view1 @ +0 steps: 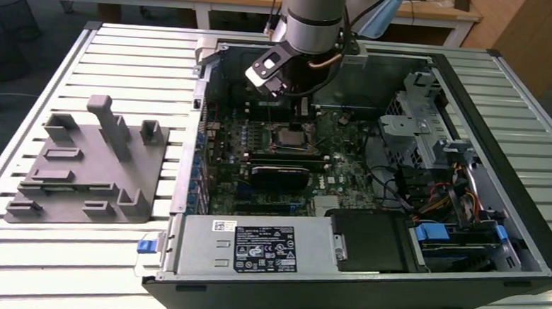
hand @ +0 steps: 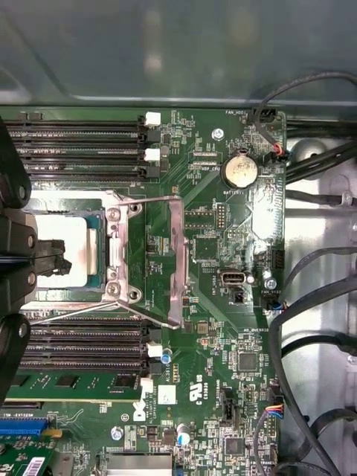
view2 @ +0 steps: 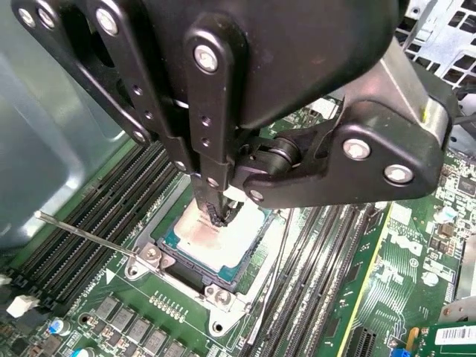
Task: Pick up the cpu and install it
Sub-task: 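Place the cpu into insertion slot, then close the cpu cover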
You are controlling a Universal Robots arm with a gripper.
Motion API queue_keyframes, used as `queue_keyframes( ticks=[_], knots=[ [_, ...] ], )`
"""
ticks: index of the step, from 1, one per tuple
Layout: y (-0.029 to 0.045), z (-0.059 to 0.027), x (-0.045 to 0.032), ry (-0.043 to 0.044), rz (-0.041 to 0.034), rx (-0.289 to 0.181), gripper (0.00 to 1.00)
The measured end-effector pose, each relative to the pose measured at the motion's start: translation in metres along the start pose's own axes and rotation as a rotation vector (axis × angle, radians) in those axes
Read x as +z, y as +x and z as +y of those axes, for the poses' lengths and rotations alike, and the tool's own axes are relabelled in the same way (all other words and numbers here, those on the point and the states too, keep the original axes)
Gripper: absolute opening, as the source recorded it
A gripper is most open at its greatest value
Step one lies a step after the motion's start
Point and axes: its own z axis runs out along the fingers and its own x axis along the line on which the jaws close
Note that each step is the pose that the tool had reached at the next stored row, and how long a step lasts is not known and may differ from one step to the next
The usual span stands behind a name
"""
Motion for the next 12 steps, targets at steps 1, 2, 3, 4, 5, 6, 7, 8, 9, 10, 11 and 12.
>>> queue_keyframes(
  ticks=[1, 2, 3, 4, 5, 6, 7, 8, 9, 10, 11, 12],
  knots=[
    [0.0000, 0.0000, -0.0007, 0.0000, 0.0007, 0.000, 0.11],
    [-0.0001, 0.0000, -0.0012, 0.0000, 0.0012, 0.000, 0.11],
    [-0.0001, 0.0000, -0.0018, 0.0000, 0.0014, 0.000, 0.11],
    [-0.0001, 0.0000, -0.0025, 0.0000, 0.0014, 0.000, 0.11],
    [-0.0001, 0.0000, -0.0033, 0.0000, 0.0016, 0.000, 0.11],
    [-0.0002, 0.0000, -0.0042, 0.0001, 0.0015, 0.000, 0.11],
    [-0.0002, 0.0000, -0.0052, 0.0001, 0.0015, 0.000, 0.11],
    [-0.0003, 0.0000, -0.0063, 0.0001, 0.0014, 0.000, 0.11],
    [-0.0003, 0.0000, -0.0074, 0.0001, 0.0015, 0.000, 0.11],
    [-0.0003, 0.0000, -0.0083, 0.0000, 0.0016, 0.000, 0.11],
    [-0.0004, 0.0001, -0.0092, 0.0000, 0.0016, 0.000, 0.11],
    [-0.0004, 0.0001, -0.0104, 0.0000, 0.0017, 0.000, 0.11]
  ],
)
